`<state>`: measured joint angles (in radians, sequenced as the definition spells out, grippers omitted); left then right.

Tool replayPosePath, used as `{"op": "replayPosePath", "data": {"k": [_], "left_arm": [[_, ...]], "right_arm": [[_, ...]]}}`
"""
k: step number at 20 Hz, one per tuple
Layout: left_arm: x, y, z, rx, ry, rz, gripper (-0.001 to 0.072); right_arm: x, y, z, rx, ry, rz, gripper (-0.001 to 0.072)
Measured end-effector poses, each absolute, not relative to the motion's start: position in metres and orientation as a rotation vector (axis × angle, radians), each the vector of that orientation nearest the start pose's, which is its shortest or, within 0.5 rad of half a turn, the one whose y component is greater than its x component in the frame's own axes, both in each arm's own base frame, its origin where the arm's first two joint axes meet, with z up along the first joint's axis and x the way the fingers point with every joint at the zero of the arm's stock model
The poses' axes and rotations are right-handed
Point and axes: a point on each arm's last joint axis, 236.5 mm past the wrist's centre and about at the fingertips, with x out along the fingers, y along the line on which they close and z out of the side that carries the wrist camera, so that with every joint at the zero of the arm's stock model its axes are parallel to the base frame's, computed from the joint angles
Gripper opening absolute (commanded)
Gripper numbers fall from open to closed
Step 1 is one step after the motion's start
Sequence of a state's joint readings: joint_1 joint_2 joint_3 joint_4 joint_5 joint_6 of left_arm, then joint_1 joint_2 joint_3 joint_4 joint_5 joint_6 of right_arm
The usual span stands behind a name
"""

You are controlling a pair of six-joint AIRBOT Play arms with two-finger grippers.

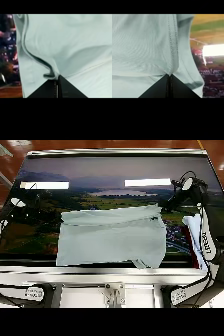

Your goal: Fold the shirts.

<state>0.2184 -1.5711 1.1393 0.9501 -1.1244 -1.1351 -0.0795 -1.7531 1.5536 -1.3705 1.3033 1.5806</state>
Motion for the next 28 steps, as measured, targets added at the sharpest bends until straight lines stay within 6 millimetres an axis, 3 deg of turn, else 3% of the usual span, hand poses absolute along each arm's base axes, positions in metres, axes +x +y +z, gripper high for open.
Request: {"op": "replayPosePath", "data": {"k": [7, 8, 9, 10, 11, 14, 17, 18, 19, 20, 21, 22, 25, 28], "left_arm": [[0.393, -0.034, -0.076, -0.426, 1.388, -0.351, 0.0035], [0.393, -0.034, -0.077, -0.429, 1.392, -0.347, 0.0103], [0.392, -0.033, -0.077, -0.433, 1.395, -0.343, 0.0248], [0.392, -0.033, -0.077, -0.442, 1.399, -0.335, 0.0390], [0.392, -0.031, -0.076, -0.455, 1.402, -0.324, 0.0407], [0.391, -0.023, -0.064, -0.487, 1.418, -0.320, 0.0382], [0.377, -0.005, -0.045, -0.505, 1.460, -0.300, 0.0383], [0.367, 0.003, -0.041, -0.504, 1.487, -0.284, 0.0394], [0.352, 0.007, -0.039, -0.511, 1.522, -0.273, 0.0471], [0.331, 0.008, -0.040, -0.521, 1.572, -0.269, 0.0656], [0.309, 0.004, -0.044, -0.543, 1.619, -0.268, 0.0716], [0.286, -0.001, -0.050, -0.565, 1.662, -0.262, 0.0716], [0.219, -0.016, -0.078, -0.651, 1.768, -0.232, 0.0713], [0.183, -0.025, -0.096, -0.724, 1.785, -0.232, 0.0709]], "right_arm": [[0.423, 0.008, -0.086, 0.270, 1.584, 0.006, 0.0090], [0.422, 0.009, -0.087, 0.277, 1.588, 0.006, 0.0092], [0.421, 0.011, -0.087, 0.290, 1.590, 0.007, 0.0301], [0.421, 0.013, -0.087, 0.302, 1.592, 0.011, 0.0590], [0.421, 0.016, -0.087, 0.314, 1.593, 0.016, 0.0644], [0.411, 0.020, -0.078, 0.309, 1.623, 0.046, 0.0644], [0.384, -0.002, -0.059, 0.181, 1.693, 0.023, 0.0611], [0.371, -0.017, -0.050, 0.112, 1.728, -0.011, 0.0442], [0.359, -0.032, -0.041, 0.062, 1.755, -0.050, 0.0444], [0.345, -0.043, -0.033, 0.033, 1.774, -0.076, 0.0497], [0.333, -0.050, -0.027, 0.034, 1.778, -0.090, 0.0650], [0.320, -0.054, -0.025, 0.060, 1.776, -0.093, 0.0680], [0.291, -0.047, -0.030, 0.226, 1.742, -0.056, 0.0680], [0.271, -0.034, -0.037, 0.364, 1.714, -0.007, 0.0680]]}}
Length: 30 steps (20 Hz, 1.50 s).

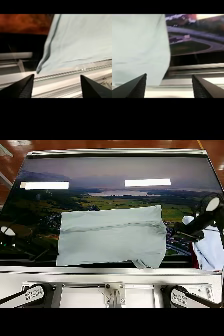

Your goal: Fold the shirts.

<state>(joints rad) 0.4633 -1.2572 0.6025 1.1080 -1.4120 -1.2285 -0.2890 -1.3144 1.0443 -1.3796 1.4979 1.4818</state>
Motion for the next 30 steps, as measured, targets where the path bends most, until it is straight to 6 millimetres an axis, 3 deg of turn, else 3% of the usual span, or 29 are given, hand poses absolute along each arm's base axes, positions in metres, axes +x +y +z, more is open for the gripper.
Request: {"op": "replayPosePath", "data": {"k": [5, 8, 9, 10, 14, 15, 16, 17, 20, 22, 26, 30], "left_arm": [[0.169, -0.024, -0.107, -0.777, 1.755, -0.219, 0.0696], [0.174, -0.023, -0.112, -0.795, 1.718, -0.207, 0.0685], [0.178, -0.024, -0.113, -0.807, 1.703, -0.209, 0.0618], [0.180, -0.026, -0.113, -0.818, 1.696, -0.214, 0.0598], [0.179, -0.042, -0.116, -0.841, 1.721, -0.263, 0.0596], [0.177, -0.047, -0.117, -0.840, 1.736, -0.279, 0.0527], [0.175, -0.050, -0.118, -0.835, 1.747, -0.289, 0.0290], [0.176, -0.051, -0.121, -0.823, 1.747, -0.291, 0.0143], [0.176, -0.059, -0.119, -0.836, 1.756, -0.316, 0.0032], [0.174, -0.063, -0.117, -0.839, 1.763, -0.335, 0.0032], [0.171, -0.067, -0.114, -0.833, 1.774, -0.375, 0.0032], [0.170, -0.067, -0.112, -0.830, 1.773, -0.389, 0.0032]], "right_arm": [[0.254, -0.014, -0.045, 0.474, 1.707, 0.055, 0.0680], [0.250, -0.005, -0.046, 0.509, 1.707, 0.085, 0.0679], [0.250, -0.003, -0.046, 0.519, 1.706, 0.093, 0.0680], [0.249, -0.002, -0.046, 0.525, 1.707, 0.096, 0.0680], [0.248, 0.002, -0.045, 0.540, 1.712, 0.110, 0.0680], [0.247, 0.003, -0.045, 0.541, 1.714, 0.111, 0.0680], [0.246, 0.003, -0.045, 0.543, 1.718, 0.113, 0.0680], [0.246, 0.004, -0.044, 0.544, 1.720, 0.115, 0.0680], [0.241, 0.005, -0.043, 0.548, 1.738, 0.118, 0.0680], [0.233, 0.004, -0.043, 0.529, 1.763, 0.126, 0.0680], [0.195, -0.006, -0.049, 0.474, 1.818, 0.112, 0.0680], [0.174, 0.005, -0.074, 0.550, 1.795, 0.074, 0.0678]]}}
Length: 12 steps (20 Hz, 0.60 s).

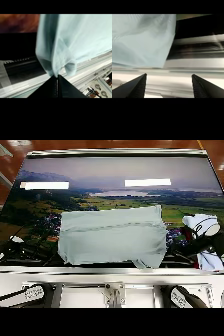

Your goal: Fold the shirts.

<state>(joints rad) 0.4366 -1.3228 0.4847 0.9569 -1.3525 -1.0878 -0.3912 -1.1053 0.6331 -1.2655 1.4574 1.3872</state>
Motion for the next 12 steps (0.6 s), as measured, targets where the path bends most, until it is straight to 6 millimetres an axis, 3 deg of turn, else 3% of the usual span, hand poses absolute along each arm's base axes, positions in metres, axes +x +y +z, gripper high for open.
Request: {"op": "replayPosePath", "data": {"k": [2, 4, 12], "left_arm": [[0.170, -0.068, -0.112, -0.828, 1.773, -0.392, 0.0031], [0.170, -0.067, -0.112, -0.827, 1.771, -0.394, 0.0032], [0.171, -0.067, -0.113, -0.824, 1.767, -0.393, 0.0031]], "right_arm": [[0.170, 0.018, -0.086, 0.617, 1.773, 0.081, 0.0678], [0.169, 0.024, -0.098, 0.656, 1.745, 0.066, 0.0603], [0.182, 0.031, -0.118, 0.736, 1.678, 0.006, 0.0601]]}}
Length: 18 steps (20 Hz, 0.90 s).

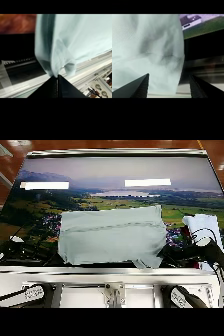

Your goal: Fold the shirts.

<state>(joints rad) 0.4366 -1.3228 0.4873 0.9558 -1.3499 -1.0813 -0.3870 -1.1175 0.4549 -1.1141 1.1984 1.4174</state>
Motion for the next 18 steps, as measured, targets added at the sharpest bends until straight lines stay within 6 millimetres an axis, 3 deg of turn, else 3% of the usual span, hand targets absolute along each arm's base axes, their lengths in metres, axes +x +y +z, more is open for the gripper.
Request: {"op": "replayPosePath", "data": {"k": [1, 3, 5, 8, 10, 15, 18], "left_arm": [[0.172, -0.067, -0.113, -0.822, 1.765, -0.390, 0.0032], [0.171, -0.067, -0.113, -0.824, 1.767, -0.392, 0.0032], [0.171, -0.067, -0.112, -0.827, 1.771, -0.396, 0.0031], [0.174, -0.066, -0.110, -0.821, 1.763, -0.395, 0.0031], [0.185, -0.061, -0.105, -0.792, 1.724, -0.398, 0.0030], [0.247, -0.043, -0.057, -0.667, 1.481, -0.415, 0.0030], [0.278, -0.031, -0.028, -0.610, 1.372, -0.399, 0.0031]], "right_arm": [[0.181, 0.036, -0.121, 0.738, 1.697, 0.019, 0.0567], [0.173, 0.048, -0.126, 0.701, 1.753, 0.065, 0.0262], [0.172, 0.052, -0.130, 0.640, 1.772, 0.091, 0.0065], [0.180, 0.051, -0.124, 0.577, 1.749, 0.107, 0.0065], [0.195, 0.051, -0.108, 0.541, 1.692, 0.138, 0.0065], [0.250, 0.067, -0.038, 0.507, 1.463, 0.302, 0.0064], [0.289, 0.067, -0.002, 0.492, 1.320, 0.329, 0.0064]]}}
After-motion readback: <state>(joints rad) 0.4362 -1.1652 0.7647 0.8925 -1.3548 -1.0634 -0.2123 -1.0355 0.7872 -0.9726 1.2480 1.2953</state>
